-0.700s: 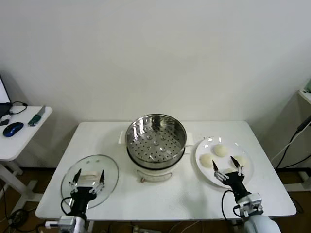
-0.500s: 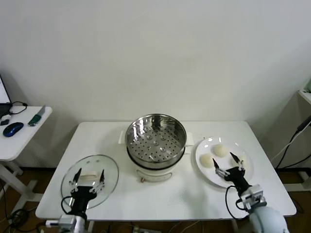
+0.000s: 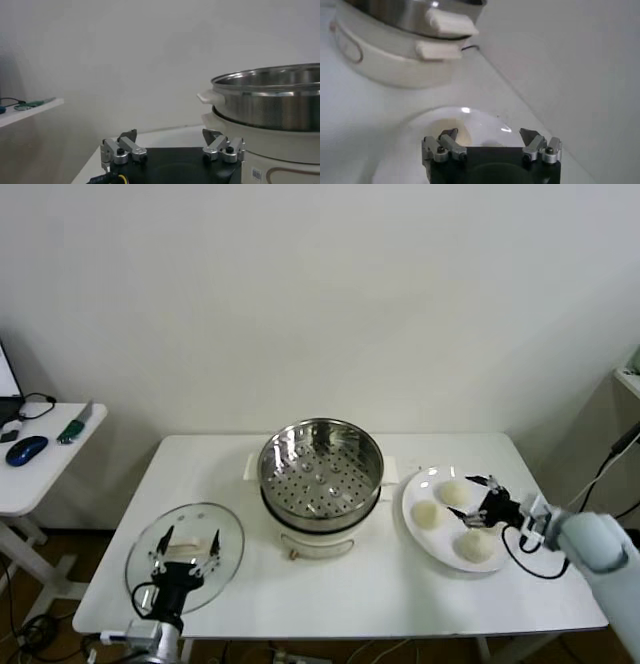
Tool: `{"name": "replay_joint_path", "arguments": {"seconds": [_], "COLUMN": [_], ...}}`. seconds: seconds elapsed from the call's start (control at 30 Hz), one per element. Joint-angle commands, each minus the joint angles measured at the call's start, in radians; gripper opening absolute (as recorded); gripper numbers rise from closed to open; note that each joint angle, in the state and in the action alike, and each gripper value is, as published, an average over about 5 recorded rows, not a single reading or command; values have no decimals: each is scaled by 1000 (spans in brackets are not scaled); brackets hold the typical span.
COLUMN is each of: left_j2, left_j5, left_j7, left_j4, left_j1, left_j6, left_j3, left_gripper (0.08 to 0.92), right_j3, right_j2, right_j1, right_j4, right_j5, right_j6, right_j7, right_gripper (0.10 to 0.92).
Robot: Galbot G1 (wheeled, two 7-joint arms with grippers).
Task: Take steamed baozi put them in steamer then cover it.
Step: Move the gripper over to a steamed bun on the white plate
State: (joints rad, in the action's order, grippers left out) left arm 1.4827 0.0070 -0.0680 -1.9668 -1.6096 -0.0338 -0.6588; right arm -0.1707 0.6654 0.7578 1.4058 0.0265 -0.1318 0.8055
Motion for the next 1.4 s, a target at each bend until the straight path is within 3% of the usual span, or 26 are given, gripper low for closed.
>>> {"name": "replay_joint_path", "arguments": {"seconds": [0.03, 0.27, 0.6, 1.4], "left_j2": [-1, -6, -9, -16], "left_j5": [1, 1, 0, 1], "left_j7": [2, 3, 5, 5], "left_j4": [14, 16, 23, 21], "left_j1": [5, 4, -2, -8], "left_j6": [2, 4, 3, 1], "left_j3": [2, -2, -13, -15], "left_gripper": [823, 823, 823, 823], "right_j3": [783, 1019, 969, 913], "right_j2": [-73, 86, 294, 401], "right_j1": [-791, -940, -885, -818], "right_j4": [-403, -571, -744, -872], "right_j5": [-151, -196, -239, -294], "right_j6": [59, 113, 117, 156], "right_j7": [346, 377, 348, 302], "right_gripper": [823, 823, 823, 823]}}
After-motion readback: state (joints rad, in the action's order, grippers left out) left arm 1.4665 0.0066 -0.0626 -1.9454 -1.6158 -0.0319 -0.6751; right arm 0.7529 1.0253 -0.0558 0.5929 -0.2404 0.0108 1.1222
